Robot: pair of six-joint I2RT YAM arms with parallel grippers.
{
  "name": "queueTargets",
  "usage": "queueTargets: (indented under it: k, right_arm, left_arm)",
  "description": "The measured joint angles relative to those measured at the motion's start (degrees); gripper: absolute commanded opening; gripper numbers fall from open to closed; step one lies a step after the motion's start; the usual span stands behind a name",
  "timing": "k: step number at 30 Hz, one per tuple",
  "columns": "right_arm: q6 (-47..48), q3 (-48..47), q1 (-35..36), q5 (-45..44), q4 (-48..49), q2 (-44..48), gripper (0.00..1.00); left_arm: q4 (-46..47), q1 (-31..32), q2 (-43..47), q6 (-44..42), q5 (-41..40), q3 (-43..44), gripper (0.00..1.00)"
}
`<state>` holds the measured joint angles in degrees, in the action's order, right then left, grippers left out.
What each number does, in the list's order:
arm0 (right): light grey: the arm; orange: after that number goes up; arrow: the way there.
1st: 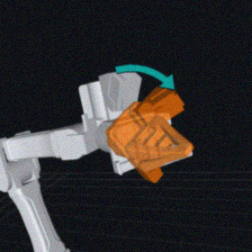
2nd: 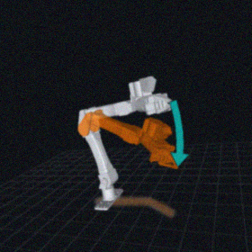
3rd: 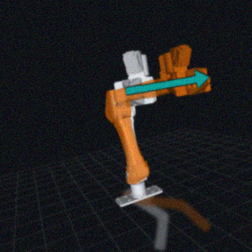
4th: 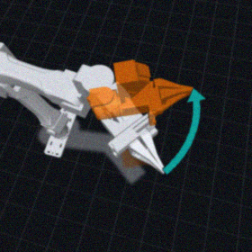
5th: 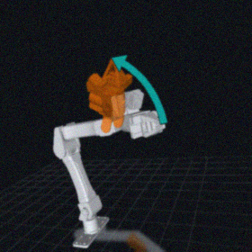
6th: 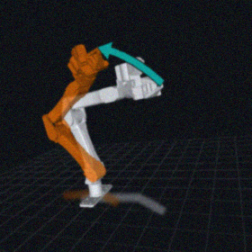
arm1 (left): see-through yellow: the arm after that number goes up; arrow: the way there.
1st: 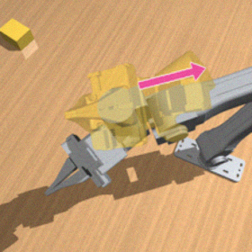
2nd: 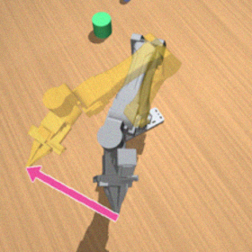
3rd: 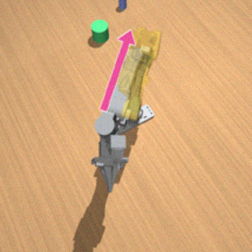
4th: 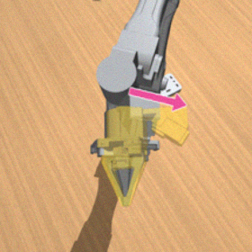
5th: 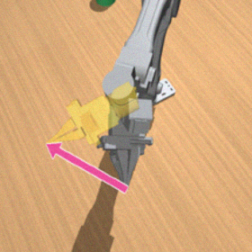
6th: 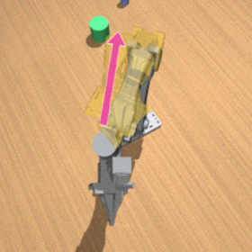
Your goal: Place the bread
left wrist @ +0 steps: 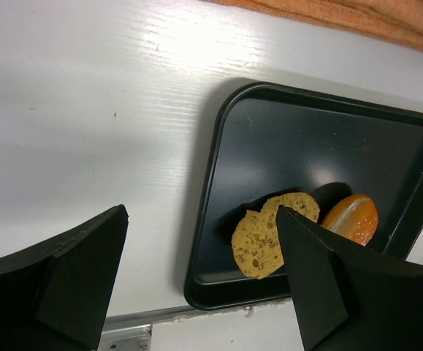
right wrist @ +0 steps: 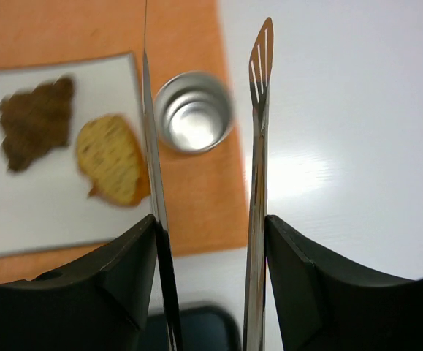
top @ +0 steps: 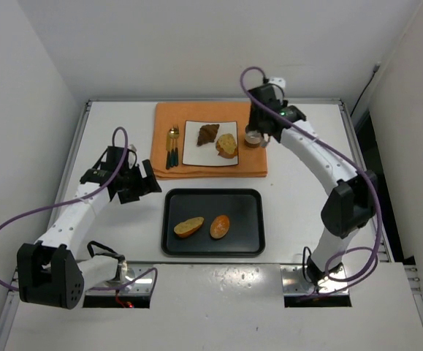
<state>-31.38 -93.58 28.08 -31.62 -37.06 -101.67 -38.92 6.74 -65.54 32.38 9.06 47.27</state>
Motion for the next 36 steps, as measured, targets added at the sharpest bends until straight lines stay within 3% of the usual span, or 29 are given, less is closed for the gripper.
queueTargets:
  k: [6, 17, 20, 24, 28, 32, 36]
  right_arm:
    - [0.1, 2.8, -10.5, -1.9, 2.9, 3.8, 0.59]
    - [-1.7, 20.7, -21.9, -4.3, 15.1, 4.0, 0.59]
    - [-2.6, 23.0, -23.1, -4.1, 18.9, 1.3, 0.64]
    - [-4.1, 23.5, -23.6, -3.6, 21.1, -2.9, 0.83]
    - [-4.8, 23.5, -23.9, -2.0, 21.5, -5.9, 0.95]
    - [-5.0, 20.8, -24.3, -0.8, 18.1, -7.0, 1.00]
    - [-5.6, 12.1, -24.3, -0.8, 11.1, -7.2, 1.00]
  left_arm:
    - [0.1, 0.0, 0.0, 0.0, 0.0, 1.6, 0.88]
    - [1.0, -0.4, -0.8, 0.3, 0.2, 3.9, 0.88]
    - [1.4, -0.4, -1.3, 0.3, 0.3, 4.5, 0.88]
    - [1.3, -0.5, -1.8, 0.3, 0.6, 4.9, 0.88]
    - [1.3, -0.5, -2.1, 0.3, 0.7, 5.0, 0.88]
    - [1.3, -0.5, -2.2, 0.3, 0.7, 5.0, 0.88]
    - [1.2, -0.5, -2.6, 0.2, 0.8, 5.6, 0.88]
